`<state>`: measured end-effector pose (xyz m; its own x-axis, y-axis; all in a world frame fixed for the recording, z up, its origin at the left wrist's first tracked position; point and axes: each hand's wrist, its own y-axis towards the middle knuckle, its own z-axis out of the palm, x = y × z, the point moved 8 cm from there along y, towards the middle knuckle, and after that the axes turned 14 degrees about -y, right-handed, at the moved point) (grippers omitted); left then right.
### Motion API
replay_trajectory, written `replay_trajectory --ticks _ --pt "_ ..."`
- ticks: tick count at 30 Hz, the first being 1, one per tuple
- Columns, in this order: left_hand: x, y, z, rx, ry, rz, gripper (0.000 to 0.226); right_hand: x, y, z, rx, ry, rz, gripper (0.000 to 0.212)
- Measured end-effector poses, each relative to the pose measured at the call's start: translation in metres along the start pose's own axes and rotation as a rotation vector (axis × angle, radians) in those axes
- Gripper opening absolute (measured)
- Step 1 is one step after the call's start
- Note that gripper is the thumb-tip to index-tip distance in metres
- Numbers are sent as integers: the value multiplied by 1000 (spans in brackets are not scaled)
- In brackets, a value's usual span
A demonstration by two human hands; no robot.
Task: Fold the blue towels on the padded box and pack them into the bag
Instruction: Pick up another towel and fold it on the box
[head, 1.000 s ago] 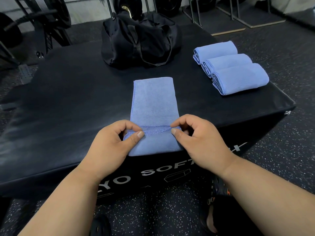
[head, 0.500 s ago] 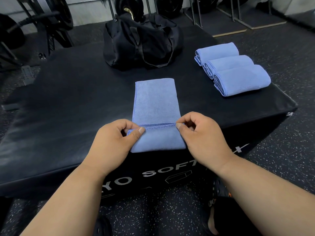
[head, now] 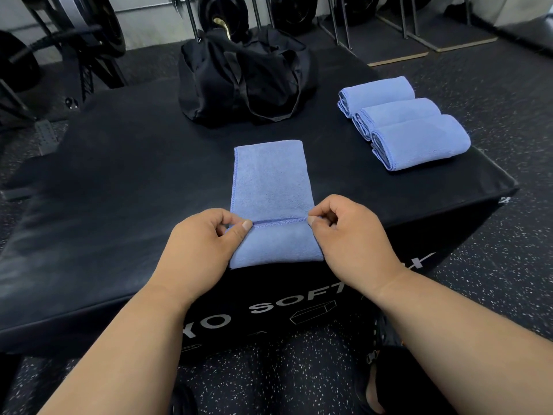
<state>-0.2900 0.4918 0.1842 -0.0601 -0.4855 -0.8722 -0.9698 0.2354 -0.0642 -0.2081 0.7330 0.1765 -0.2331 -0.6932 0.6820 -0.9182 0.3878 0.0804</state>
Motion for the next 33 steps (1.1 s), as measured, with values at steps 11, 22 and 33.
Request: replay_trajectory --ticks 11,22,33 --pt "-33 -10 -1 -70 220 356 10 3 1 -3 -6 -75 -21 8" --pt "8 -20 15 315 434 430 84 18 -12 -10 -172 -136 -309 17" --pt "-11 -23 -1 134 133 389 22 21 -19 6 0 -363 -594 50"
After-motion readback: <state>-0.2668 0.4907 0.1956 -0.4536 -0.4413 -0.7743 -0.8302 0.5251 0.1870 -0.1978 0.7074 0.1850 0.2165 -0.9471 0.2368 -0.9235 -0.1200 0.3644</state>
